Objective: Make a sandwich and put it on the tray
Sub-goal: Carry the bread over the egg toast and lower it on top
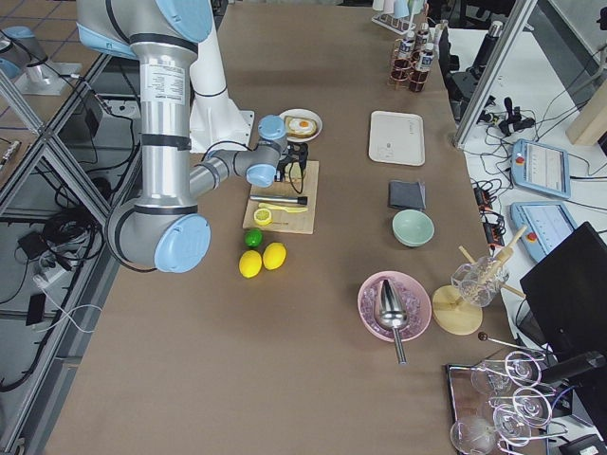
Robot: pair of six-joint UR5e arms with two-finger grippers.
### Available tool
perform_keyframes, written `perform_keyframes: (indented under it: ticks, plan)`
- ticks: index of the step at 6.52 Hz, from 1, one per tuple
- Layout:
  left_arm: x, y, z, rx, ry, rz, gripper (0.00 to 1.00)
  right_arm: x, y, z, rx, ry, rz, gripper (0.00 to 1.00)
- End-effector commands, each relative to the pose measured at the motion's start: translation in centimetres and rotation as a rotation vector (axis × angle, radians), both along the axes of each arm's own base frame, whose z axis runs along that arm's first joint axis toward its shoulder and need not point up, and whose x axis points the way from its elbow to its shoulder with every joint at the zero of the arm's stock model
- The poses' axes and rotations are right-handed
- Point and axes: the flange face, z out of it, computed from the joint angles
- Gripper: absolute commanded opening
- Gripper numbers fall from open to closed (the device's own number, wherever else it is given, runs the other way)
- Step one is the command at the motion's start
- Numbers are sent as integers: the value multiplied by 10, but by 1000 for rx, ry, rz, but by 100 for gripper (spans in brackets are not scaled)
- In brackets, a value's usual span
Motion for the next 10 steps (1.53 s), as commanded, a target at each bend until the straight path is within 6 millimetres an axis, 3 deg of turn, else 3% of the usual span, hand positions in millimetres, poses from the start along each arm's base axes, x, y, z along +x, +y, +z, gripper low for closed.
perform_keyframes:
  ticks: [1, 3, 5, 6, 10]
  plan:
    - [0, 1, 2, -2, 1, 1, 98, -15, -7, -42, -10, -77, 21, 0]
    - [0, 2, 3, -5, 1, 1, 98, -39, -9, -84, -22, -138, 20, 0]
    - [1, 2, 7, -14, 3, 1, 98, -87, -3, -158, -35, -87, -3, 0]
    - [1, 2, 7, -14, 3, 3, 98, -102, 4, -164, -20, -85, 4, 0]
    - [1, 1, 5, -11, 2, 0, 98, -171, -17, -189, -63, -70, 46, 0]
